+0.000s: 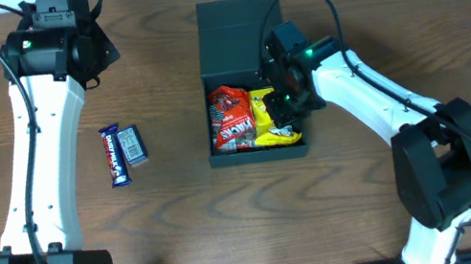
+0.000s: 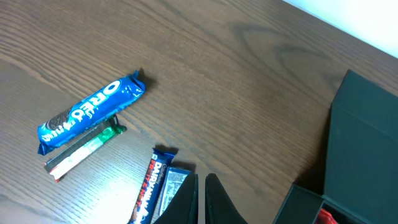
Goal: Pack container
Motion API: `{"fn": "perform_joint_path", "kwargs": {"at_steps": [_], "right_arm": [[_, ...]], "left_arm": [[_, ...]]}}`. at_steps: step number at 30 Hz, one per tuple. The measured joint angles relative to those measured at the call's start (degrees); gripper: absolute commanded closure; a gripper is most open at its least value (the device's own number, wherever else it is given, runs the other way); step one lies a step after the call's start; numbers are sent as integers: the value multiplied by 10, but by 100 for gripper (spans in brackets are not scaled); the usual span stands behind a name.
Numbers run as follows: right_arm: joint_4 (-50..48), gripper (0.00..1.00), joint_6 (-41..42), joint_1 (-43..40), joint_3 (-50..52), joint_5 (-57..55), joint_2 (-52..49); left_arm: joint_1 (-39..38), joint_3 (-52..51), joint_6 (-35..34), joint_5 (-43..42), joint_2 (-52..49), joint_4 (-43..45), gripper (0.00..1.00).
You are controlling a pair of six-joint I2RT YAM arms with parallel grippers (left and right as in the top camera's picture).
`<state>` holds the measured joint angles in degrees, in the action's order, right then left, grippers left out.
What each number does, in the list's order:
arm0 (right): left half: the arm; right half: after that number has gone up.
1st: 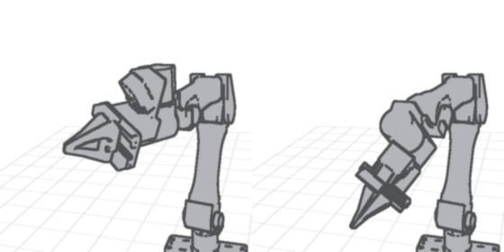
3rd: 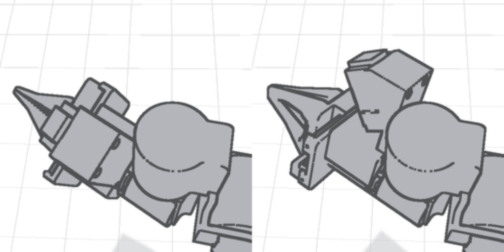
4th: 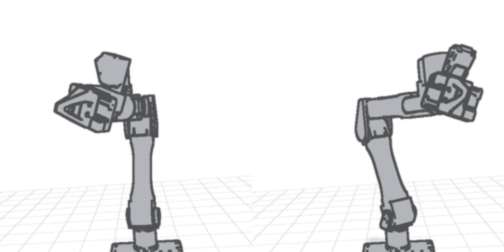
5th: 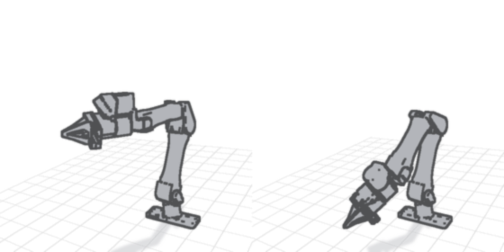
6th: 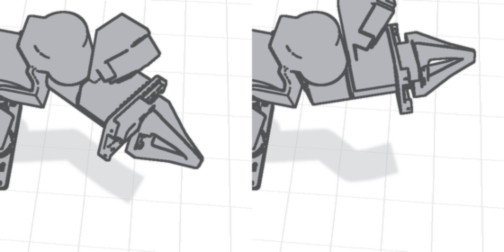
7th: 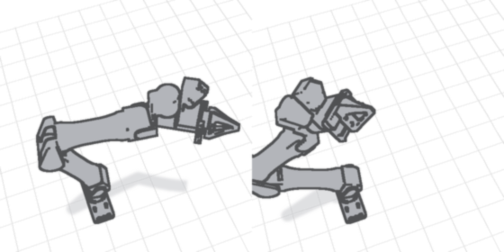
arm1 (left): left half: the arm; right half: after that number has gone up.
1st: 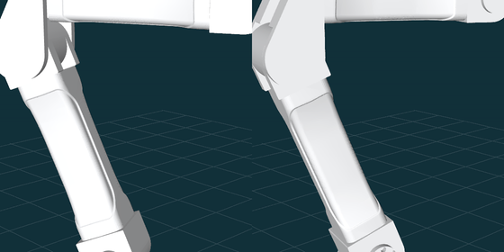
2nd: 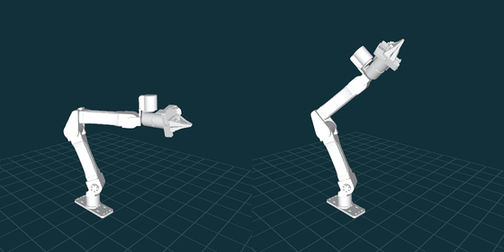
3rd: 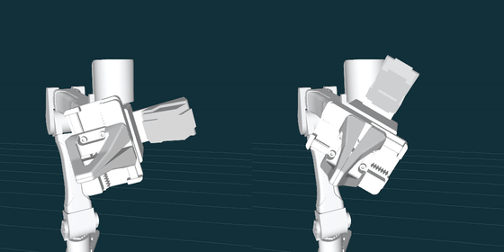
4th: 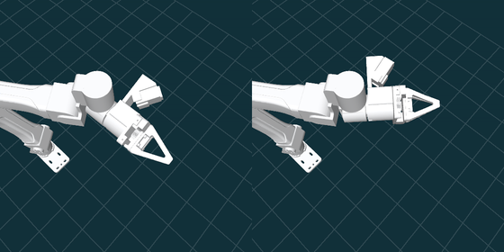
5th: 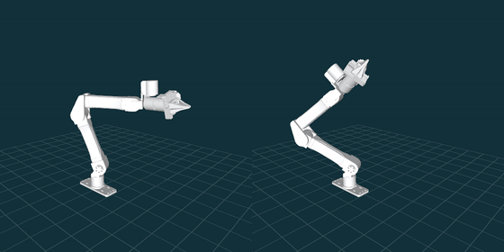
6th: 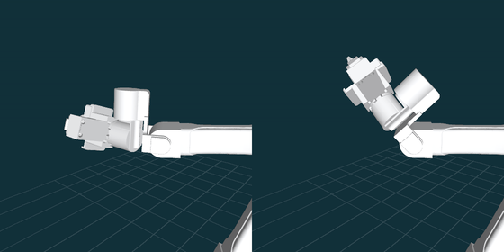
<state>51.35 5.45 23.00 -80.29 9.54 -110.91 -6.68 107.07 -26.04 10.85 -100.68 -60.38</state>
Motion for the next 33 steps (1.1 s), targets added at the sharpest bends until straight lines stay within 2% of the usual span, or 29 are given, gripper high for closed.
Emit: {"fn": "perform_joint_path", "kwargs": {"at_steps": [9,13,18,23,33], "right_arm": [[-5,99,0,6,-7,-11,-26],[8,98,0,6,-50,-23,-24],[-7,99,-5,6,-100,-20,26],[-33,99,-15,15,-120,33,72],[-30,98,-17,77,-119,55,-29]], "left_arm": [[0,0,4,0,0,-1,93],[0,0,4,0,0,-2,93],[0,0,4,0,0,-2,93],[0,0,4,-1,0,-2,94],[31,0,4,1,0,2,94]]}}
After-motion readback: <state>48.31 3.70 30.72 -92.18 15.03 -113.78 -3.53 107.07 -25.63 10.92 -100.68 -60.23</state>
